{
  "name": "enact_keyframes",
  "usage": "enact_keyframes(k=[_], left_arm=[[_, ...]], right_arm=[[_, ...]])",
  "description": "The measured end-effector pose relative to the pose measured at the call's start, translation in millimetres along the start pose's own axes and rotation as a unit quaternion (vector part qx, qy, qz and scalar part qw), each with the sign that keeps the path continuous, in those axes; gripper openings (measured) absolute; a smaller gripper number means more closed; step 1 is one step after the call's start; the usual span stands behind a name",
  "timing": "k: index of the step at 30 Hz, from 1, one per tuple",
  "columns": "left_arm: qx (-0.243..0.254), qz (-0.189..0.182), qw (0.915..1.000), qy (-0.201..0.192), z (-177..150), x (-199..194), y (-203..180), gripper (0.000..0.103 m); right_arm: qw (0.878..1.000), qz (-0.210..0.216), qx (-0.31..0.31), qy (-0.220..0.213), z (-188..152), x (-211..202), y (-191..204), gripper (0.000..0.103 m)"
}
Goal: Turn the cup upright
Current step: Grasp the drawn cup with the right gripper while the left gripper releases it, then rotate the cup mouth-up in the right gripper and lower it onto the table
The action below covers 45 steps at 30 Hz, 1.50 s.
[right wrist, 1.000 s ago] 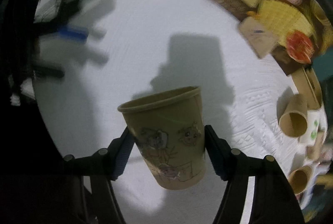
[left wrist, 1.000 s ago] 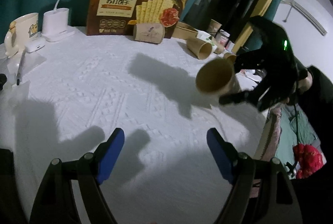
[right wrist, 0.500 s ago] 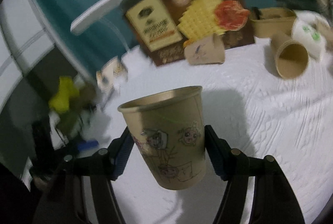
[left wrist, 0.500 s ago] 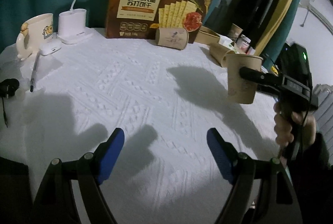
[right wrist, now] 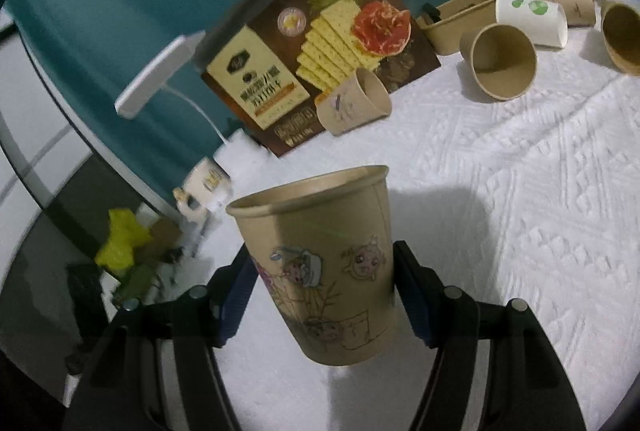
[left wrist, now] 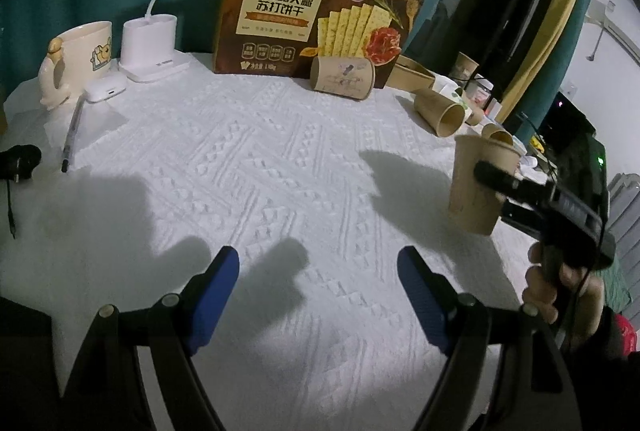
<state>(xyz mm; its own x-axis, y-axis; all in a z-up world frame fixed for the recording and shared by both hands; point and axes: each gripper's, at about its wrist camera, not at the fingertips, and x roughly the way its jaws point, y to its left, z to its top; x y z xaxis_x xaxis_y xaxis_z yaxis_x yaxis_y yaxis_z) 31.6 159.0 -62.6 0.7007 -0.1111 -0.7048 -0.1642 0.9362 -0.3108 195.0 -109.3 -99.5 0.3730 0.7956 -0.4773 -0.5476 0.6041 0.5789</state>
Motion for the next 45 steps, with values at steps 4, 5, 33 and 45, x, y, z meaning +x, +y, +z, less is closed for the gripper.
enact_keyframes(k=[4,5,33,45], left_arm=[[0.006,-0.006,1.0,0.003,-3,2,-5,0.082],[0.007,-0.008,0.9999,0.004,-3,2,-6,0.082],[0.049,-0.004,0.9988,-0.003,-35,-22,-27,0.082],[0.078,-0.023,0.9967,0.004,-44,-28,-55,0.082]], right_arm=[[0.997,-0.055,-0.056,0.001,-15,-1,14,0.064],[0.996,-0.063,-0.065,0.002,-19,-2,16,0.064],[0.975,-0.171,-0.142,0.013,-82,-32,40,0.065],[0.971,-0.21,-0.114,0.009,-108,-82,29,0.066]])
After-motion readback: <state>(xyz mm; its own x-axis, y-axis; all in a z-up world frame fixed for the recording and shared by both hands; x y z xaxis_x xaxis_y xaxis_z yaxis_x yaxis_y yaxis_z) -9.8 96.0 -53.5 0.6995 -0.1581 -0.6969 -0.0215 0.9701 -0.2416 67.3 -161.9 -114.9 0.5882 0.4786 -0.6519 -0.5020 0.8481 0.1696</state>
